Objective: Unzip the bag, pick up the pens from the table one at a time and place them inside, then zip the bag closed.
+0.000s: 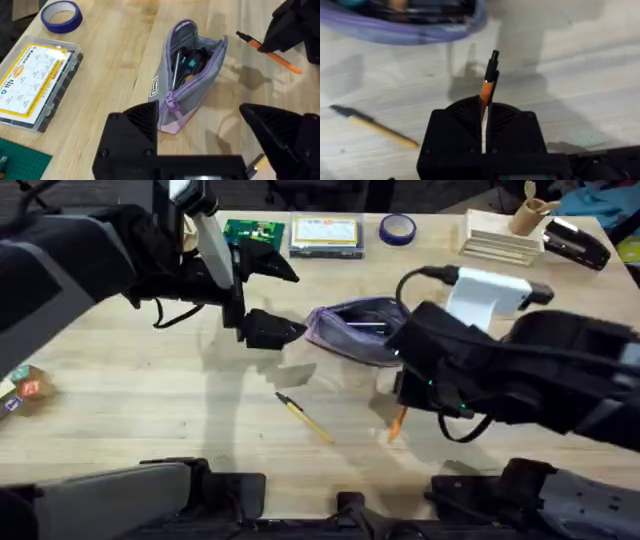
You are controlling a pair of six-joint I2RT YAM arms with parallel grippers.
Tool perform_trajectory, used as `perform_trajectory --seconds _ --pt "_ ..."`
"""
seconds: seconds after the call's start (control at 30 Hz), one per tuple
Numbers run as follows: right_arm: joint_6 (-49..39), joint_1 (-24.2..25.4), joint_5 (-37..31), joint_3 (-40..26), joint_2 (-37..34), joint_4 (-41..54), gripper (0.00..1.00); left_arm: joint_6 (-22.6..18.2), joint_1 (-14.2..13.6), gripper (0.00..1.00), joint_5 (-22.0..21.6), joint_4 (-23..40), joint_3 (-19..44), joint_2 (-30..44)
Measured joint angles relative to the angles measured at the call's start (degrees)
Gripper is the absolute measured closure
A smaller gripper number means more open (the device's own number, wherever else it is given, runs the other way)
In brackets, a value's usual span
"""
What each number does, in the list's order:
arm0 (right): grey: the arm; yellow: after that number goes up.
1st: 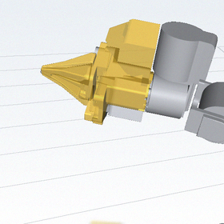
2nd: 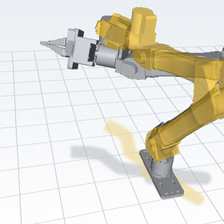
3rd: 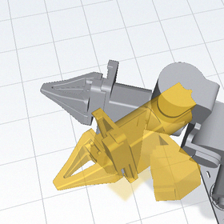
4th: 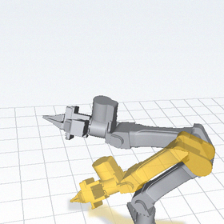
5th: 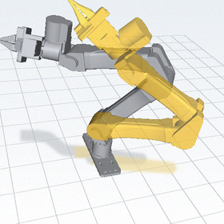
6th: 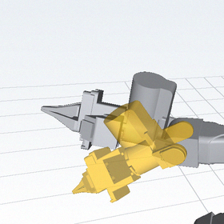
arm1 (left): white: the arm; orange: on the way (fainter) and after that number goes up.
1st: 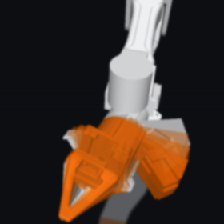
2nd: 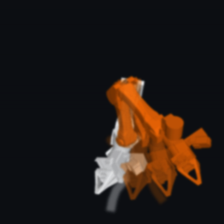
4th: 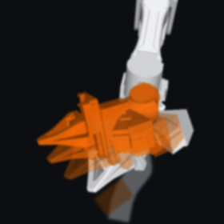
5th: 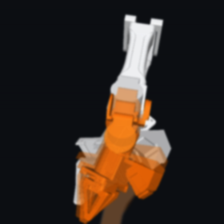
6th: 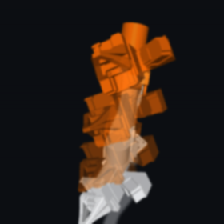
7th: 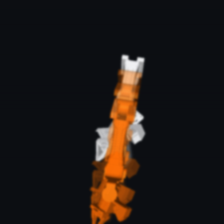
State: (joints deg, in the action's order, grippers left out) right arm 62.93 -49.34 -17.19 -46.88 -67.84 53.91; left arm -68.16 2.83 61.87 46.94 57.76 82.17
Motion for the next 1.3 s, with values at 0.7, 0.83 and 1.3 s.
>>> perform_trajectory --seconds 0.7,0.83,1.3 --pt "-8.20 0.00 -24.91 -10.05 4.03 -10.72 0.969 0.00 0.00 0.007 0.00 0.00 0.00 0.00" --pt "-12.39 0.00 -25.98 -10.03 4.03 -12.65 0.968 0.00 0.00 0.007 0.00 0.00 0.00 0.00" --pt "-36.85 0.05 -26.03 -10.05 7.88 -23.16 0.969 0.00 0.00 0.008 -0.07 0.00 0.00 0.00"
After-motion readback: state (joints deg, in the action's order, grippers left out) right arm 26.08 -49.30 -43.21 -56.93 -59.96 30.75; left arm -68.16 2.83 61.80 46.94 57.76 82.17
